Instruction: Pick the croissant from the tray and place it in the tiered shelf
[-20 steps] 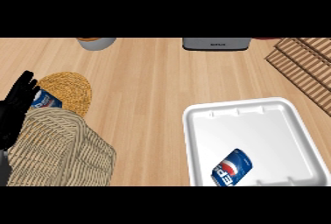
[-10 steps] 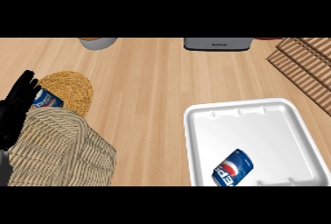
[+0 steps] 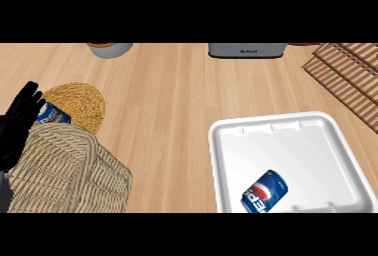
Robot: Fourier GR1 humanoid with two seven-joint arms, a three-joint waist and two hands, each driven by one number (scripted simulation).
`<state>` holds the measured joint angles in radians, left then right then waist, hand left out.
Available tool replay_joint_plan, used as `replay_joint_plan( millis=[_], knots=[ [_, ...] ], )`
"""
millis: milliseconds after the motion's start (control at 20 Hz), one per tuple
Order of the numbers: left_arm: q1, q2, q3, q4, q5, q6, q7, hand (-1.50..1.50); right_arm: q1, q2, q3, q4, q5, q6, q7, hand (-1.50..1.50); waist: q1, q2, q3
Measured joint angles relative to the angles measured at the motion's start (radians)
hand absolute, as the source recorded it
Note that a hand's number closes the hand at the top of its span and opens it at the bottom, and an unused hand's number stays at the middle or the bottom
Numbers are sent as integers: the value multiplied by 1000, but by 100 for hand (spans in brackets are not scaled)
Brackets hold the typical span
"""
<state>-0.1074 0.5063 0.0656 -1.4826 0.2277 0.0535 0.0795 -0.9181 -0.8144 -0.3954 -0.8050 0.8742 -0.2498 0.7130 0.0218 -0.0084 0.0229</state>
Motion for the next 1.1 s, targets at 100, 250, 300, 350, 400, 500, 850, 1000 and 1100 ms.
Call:
replay_joint_plan(
  millis=[100,250,300,350,400,500,850,1000,1100],
  knots=[
    [7,3,6,-1,5,-1,0,0,-3,5,-34,-10,-40,-14,-14,-150,-6,-3,-1],
    [12,8,9,2,6,1,5,0,-3,6,-80,-28,-96,-24,-40,-150,-14,-5,-1],
    [14,11,9,7,4,1,3,0,-5,7,-93,-41,-114,-27,-44,-150,-18,-7,-1],
    [14,10,8,7,1,4,1,0,-12,8,-101,-51,-124,-36,-46,-150,-17,-7,-1],
    [17,10,10,7,3,3,-3,0,-14,8,-111,-68,-137,-40,-49,-150,-20,-8,-1],
    [21,14,13,9,4,4,2,0,-18,-1,-130,-104,-161,-42,-51,-150,-25,-11,-1],
    [66,22,39,-5,15,11,-5,0,32,-83,-196,-296,-227,40,17,-150,-60,-24,-5],
    [90,27,52,-10,18,10,-11,0,71,-138,-235,-380,-243,102,80,-150,-80,-30,-6],
    [106,34,62,-12,20,13,-5,0,104,-174,-268,-433,-264,161,119,-150,-96,-33,-6]
  ],
)
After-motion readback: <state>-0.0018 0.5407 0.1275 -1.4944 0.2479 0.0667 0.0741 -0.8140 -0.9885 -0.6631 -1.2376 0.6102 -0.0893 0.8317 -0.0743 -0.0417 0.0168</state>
